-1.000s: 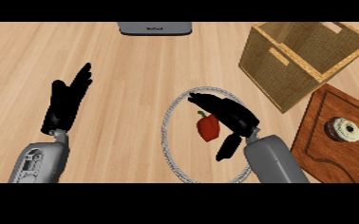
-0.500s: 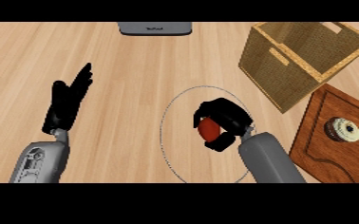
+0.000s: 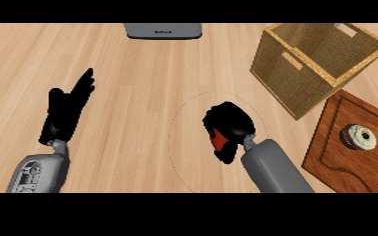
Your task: Pick the bell pepper from the placemat and place it in the basket
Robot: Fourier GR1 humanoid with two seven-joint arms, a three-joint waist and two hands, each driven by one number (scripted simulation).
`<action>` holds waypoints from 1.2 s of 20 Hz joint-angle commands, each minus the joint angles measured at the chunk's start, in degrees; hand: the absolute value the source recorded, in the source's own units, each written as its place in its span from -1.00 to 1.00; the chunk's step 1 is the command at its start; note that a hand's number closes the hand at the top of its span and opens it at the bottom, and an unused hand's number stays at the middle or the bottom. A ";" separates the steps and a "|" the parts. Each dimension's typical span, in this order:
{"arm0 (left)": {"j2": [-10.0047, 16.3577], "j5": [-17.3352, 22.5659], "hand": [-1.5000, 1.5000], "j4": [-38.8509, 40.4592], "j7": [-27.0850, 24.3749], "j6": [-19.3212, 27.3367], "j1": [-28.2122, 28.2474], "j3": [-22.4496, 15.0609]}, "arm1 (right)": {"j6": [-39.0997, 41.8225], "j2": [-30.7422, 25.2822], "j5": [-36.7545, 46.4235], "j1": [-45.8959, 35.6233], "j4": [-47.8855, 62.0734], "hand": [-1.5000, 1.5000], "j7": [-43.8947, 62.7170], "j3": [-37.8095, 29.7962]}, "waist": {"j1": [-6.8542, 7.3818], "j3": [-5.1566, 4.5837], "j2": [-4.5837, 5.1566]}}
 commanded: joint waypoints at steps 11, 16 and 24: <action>-1.77 -2.05 0.00 -2.86 3.23 1.50 -0.49 -2.02 | 9.90 1.43 -11.39 3.10 -24.39 1.00 27.28 10.42 | 0.26 0.34 0.54; 1.33 0.85 0.00 -2.25 1.56 -1.62 0.50 0.98 | 10.91 1.44 -24.70 2.10 -38.76 1.00 33.38 5.47 | 0.22 0.32 0.25; 0.03 -0.12 0.00 -0.41 0.34 -0.37 0.46 0.56 | 8.77 1.44 -37.97 -13.73 -52.14 1.00 58.46 0.28 | 0.38 0.23 0.54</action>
